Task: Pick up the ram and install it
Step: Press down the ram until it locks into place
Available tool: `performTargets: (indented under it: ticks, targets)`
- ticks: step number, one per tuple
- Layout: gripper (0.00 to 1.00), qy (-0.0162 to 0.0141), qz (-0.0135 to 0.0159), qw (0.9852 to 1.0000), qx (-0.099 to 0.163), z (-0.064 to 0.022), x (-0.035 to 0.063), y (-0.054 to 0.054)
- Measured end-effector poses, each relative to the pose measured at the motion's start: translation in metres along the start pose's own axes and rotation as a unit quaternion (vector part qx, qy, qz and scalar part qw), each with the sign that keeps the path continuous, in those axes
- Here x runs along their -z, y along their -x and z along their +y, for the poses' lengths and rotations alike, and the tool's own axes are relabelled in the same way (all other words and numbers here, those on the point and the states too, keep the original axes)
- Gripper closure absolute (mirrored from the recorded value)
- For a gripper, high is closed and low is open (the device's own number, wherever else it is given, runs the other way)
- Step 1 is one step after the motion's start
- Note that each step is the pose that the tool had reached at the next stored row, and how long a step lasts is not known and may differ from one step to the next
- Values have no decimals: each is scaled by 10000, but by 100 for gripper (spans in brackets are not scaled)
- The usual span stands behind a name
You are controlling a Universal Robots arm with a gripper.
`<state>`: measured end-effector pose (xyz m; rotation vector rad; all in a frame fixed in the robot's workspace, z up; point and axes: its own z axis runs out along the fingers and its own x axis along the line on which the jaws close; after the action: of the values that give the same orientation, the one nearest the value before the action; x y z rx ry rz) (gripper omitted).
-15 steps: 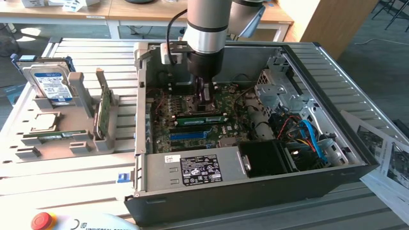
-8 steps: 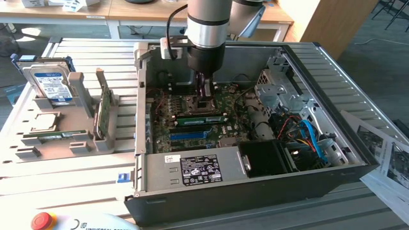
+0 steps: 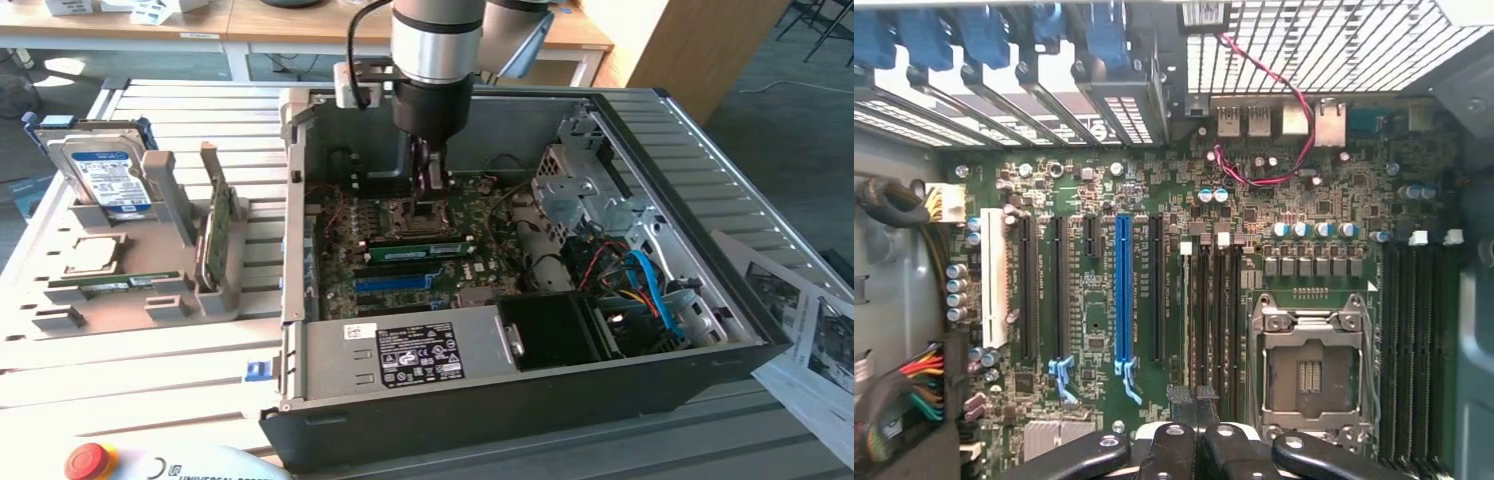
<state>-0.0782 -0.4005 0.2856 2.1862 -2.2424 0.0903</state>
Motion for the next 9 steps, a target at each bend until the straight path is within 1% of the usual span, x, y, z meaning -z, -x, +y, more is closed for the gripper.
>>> performTargets:
  ticks: [9]
  targets:
    - [89, 0, 5, 10000, 0, -7, 189, -9]
